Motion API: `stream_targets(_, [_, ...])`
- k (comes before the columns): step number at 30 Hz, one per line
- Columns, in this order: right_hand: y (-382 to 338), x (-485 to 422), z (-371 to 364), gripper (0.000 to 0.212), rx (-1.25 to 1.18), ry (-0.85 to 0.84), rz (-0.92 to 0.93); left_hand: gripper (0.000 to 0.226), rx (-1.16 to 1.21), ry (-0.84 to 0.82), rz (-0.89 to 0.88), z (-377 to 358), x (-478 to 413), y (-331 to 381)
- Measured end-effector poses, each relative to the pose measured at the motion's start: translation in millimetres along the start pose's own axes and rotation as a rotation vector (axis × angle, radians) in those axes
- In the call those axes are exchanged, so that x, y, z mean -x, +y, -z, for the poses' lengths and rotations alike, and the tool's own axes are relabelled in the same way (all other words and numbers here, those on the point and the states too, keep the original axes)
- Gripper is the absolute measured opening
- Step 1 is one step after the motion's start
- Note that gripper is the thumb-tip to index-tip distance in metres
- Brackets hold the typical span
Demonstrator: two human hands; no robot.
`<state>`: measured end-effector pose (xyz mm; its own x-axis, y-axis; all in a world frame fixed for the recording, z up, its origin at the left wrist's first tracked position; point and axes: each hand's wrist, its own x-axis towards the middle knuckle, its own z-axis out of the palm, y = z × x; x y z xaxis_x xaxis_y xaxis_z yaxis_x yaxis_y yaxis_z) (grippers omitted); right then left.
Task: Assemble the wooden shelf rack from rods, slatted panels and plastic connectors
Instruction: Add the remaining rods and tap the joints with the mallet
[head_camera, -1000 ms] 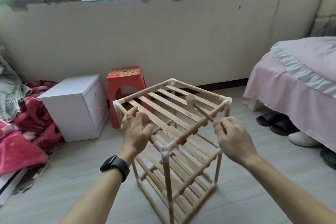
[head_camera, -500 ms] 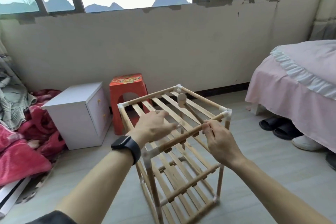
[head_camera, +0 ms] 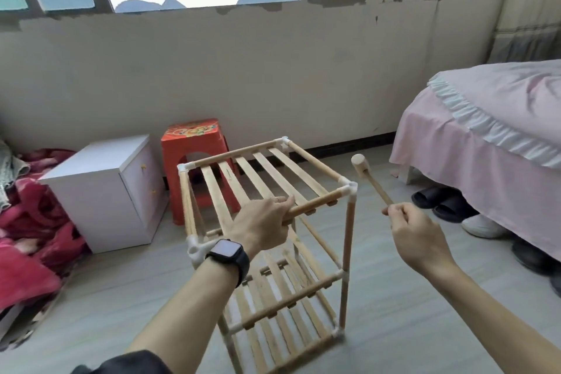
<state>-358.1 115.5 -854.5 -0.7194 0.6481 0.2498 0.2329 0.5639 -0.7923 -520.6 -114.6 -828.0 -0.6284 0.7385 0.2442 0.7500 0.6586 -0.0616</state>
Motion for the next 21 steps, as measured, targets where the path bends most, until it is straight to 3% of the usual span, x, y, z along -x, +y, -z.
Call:
stream_targets(3, [-0.7,5.2,1.3,0.033,0.001,-0.025,0.052,0.053,-0.126,0.041,-0.002,0.5,18.2,-32.8])
stream_targets(7, [-2.5,8.6,8.7,0.037,0.109,-0.078,0.065,0.045,-0.255,0.051,0.201,-5.3,22.0,-27.8])
stream_targets(11, [-5.8,12.2,15.9,0.034,0.064,-0.092,0.069,0.045,-0.103,0.055,0.267,-12.7,-0.5,10.0])
stream_targets(13, [-8.0,13.1,19.2,0.033,-0.018,-0.066,0.109,0.031,-0.025,0.079,0.331,-17.4,-6.2,17.4])
stream_targets(18, [-19.3,23.8,19.0,0.032,-0.172,0.019,0.263,0.027,-0.032,0.129,0.368,-20.4,-7.2,19.0])
stream_targets(21, [-28.1,25.4,17.9,0.043,0.206,-0.105,0.265,0.028,-0.041,0.128,0.363,-18.0,-5.6,19.5])
